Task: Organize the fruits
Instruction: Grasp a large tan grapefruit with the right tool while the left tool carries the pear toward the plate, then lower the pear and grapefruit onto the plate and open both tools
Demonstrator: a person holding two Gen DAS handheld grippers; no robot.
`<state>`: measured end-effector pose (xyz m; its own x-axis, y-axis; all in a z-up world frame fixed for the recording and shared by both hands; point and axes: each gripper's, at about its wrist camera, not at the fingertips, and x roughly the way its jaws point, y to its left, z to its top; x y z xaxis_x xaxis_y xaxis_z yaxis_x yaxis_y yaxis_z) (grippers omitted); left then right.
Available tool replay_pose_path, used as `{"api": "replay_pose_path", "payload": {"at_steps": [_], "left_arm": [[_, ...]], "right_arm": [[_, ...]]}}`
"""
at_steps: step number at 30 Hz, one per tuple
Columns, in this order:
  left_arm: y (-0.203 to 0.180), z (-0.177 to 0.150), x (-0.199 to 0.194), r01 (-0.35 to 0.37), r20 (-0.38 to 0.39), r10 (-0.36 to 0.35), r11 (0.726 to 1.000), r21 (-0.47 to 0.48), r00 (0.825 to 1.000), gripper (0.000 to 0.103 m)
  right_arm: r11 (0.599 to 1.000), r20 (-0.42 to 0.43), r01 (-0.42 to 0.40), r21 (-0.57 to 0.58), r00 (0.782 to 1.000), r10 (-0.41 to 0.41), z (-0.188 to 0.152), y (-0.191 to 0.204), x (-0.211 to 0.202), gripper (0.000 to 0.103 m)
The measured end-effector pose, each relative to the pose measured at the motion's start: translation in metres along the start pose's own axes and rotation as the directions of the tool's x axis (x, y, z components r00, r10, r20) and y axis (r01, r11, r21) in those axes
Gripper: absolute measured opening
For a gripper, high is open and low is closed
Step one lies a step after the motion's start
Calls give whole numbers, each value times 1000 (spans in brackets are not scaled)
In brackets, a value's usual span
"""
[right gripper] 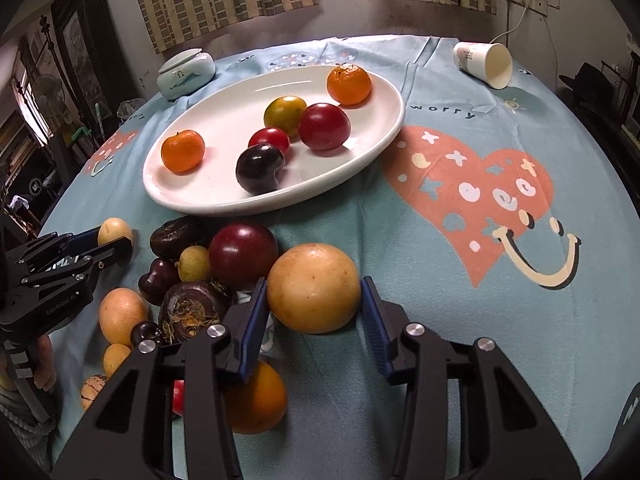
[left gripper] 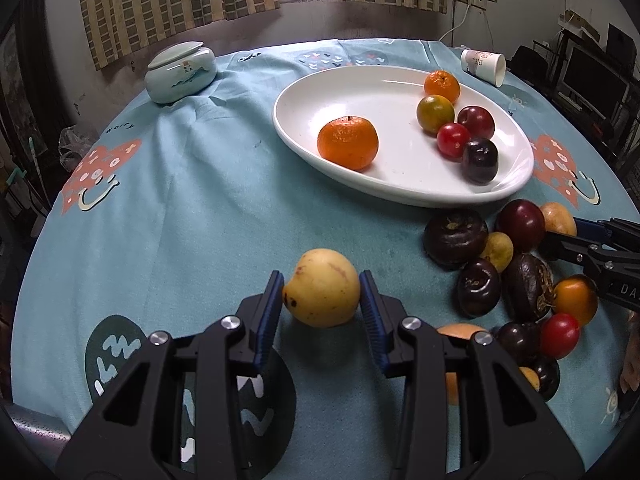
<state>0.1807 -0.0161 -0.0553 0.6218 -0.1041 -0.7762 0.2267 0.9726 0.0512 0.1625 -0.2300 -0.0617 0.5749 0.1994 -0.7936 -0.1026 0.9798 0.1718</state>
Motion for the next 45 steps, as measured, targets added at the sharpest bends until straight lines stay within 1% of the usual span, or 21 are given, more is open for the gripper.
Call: {"api": "replay_pose_path", "payload": {"at_steps": [2, 4, 5, 7, 10, 15, 17, 20, 24, 28, 31, 36, 38, 42, 43, 45], "left_arm": [[1, 1, -4, -20, 18, 20, 1000, -5, 1000, 39], [5, 4, -11, -13, 40, 14, 1000, -26, 999, 39], [7, 7, -15, -11, 51, 13, 999, -36, 999, 39], [9, 17, -23, -8, 73, 12, 999, -48, 997, 39], [9, 38, -32, -6, 100, 11, 999, -49, 995, 39], [-1, 75, -35, -29, 142, 31, 999, -19, 989, 39], [-3, 87, -31, -36, 151, 39, 999, -20, 988, 39], [-3, 106, -17, -33, 151, 37, 999, -28, 988, 39], [-2, 124, 6, -55, 141, 59, 998, -35, 988, 39], [0, 136, 29, -41, 115, 46, 998, -47, 992, 39], [-3, 141, 42, -43, 107, 46, 998, -36, 993, 39], [-3, 144, 63, -22, 73, 25, 999, -35, 997, 39], [-2, 143, 69, -8, 54, 10, 999, -33, 999, 39], [4, 142, 78, 4, 33, -2, 998, -62, 999, 40], [5, 142, 80, 7, 30, -5, 998, -64, 1000, 47], [5, 142, 81, -2, 36, 4, 998, -60, 999, 55]], "right_arm": [[1000, 27, -21, 23, 999, 20, 3, -4, -10, 45], [998, 59, -43, 45, 997, 41, 6, -7, -20, 45], [998, 77, -47, 50, 996, 43, 8, -8, -25, 45], [999, 125, -20, 39, 992, 15, 12, -5, -36, 45], [998, 187, -39, 49, 982, 30, 23, -4, -55, 45], [999, 227, -47, 21, 973, 41, 58, 3, -69, 45], [999, 241, -40, 13, 970, 36, 76, 5, -68, 45], [998, 252, -53, 27, 967, 44, 100, 2, -59, 45], [996, 239, -67, 63, 970, 50, 123, -7, -33, 45], [992, 211, -72, 105, 976, 48, 135, -17, -4, 45], [996, 180, -32, 80, 983, 17, 139, -14, 15, 45], [999, 133, 25, 35, 991, -29, 138, -9, 40, 45], [999, 120, 36, 34, 992, -40, 137, -11, 48, 45], [998, 95, 46, 43, 994, -50, 135, -15, 60, 45], [998, 95, 46, 46, 994, -50, 134, -16, 61, 45], [998, 86, 39, 42, 995, -43, 134, -17, 64, 46]]}}
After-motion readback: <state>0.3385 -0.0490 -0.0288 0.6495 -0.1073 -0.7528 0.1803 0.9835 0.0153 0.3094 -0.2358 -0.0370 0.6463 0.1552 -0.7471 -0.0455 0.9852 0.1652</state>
